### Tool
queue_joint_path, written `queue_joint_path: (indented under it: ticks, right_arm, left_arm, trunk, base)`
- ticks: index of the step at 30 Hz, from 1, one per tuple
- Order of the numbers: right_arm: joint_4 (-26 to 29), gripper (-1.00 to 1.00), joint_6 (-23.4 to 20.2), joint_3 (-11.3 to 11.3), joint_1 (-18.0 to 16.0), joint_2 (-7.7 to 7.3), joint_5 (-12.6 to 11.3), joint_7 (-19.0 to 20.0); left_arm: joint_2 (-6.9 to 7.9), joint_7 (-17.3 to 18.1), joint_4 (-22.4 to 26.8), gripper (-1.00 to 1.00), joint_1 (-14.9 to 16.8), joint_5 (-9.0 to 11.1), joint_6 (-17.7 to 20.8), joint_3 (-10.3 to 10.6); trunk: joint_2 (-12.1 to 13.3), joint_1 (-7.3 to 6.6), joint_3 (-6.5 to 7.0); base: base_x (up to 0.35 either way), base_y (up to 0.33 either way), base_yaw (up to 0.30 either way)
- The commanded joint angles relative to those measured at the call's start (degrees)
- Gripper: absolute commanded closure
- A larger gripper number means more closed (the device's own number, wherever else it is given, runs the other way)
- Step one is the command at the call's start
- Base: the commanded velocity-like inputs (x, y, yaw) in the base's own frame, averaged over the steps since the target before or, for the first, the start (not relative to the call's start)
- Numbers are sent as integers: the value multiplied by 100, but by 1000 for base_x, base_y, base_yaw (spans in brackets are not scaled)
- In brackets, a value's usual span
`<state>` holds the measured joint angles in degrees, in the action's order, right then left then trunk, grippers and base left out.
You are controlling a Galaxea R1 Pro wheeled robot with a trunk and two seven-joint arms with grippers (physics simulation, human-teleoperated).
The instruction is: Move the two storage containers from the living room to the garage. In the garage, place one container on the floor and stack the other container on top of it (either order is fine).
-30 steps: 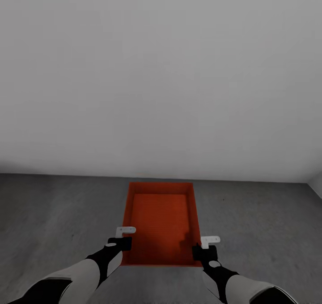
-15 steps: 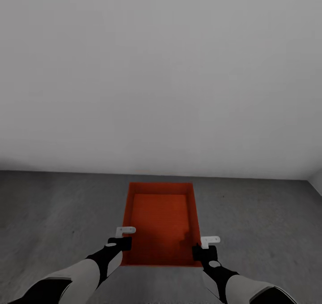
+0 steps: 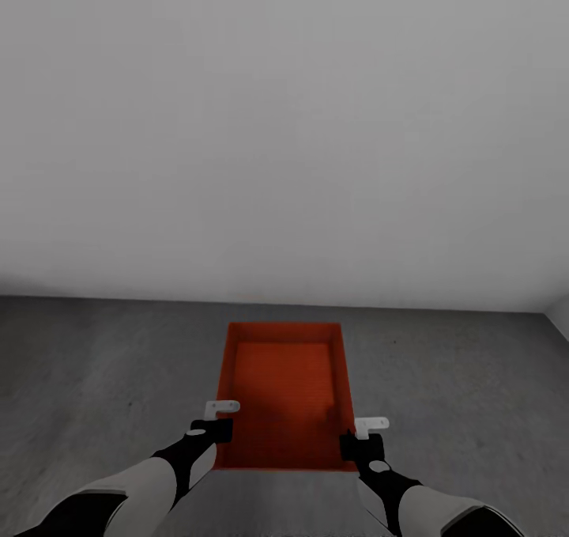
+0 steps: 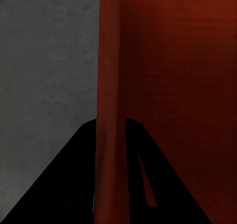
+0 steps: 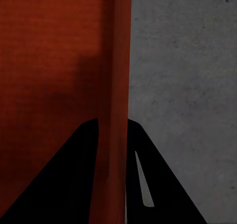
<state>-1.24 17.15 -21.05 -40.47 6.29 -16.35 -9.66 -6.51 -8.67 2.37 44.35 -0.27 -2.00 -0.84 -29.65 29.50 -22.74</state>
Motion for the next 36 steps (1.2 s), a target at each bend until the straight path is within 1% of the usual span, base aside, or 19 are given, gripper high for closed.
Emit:
queue_joint_path:
  ticks: [1,36]
  right_arm:
    - [10,100,192,233,-8,4,44,-1]
    - [10,100,204,233,-7,13,43,-1]
  left_arm:
    - [264,-74,-17,100,3,2,-20,-250]
    - [264,-74,-17,100,3,0,-24,-250]
  trunk:
    - [-8,1,-17]
    - [-8,1,-327]
  base:
    - [0,0,0]
    - [0,0,0]
